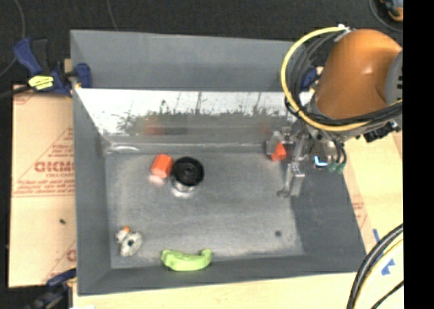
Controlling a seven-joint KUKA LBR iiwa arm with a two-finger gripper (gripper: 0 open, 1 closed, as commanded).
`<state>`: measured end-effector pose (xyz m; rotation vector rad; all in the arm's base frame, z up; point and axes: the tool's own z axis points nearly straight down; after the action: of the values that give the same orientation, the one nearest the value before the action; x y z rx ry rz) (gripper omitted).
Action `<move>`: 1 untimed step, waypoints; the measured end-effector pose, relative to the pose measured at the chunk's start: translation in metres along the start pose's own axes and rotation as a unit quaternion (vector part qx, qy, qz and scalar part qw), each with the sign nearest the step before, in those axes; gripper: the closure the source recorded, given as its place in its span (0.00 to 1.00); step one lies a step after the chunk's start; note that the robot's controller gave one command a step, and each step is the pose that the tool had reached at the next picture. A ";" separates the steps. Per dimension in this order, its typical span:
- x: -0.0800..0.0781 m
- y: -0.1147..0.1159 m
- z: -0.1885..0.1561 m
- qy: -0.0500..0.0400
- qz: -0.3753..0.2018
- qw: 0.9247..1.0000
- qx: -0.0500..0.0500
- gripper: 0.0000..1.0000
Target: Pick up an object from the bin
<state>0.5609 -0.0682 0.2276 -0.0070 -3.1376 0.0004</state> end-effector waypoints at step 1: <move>-0.001 0.000 -0.005 -0.004 -0.001 1.000 0.001 0.00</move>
Offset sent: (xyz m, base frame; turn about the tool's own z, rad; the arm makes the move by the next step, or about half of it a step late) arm 0.0431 0.0012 -0.0839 -0.0399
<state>0.5623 -0.0679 0.2324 -0.0026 -3.1460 0.0024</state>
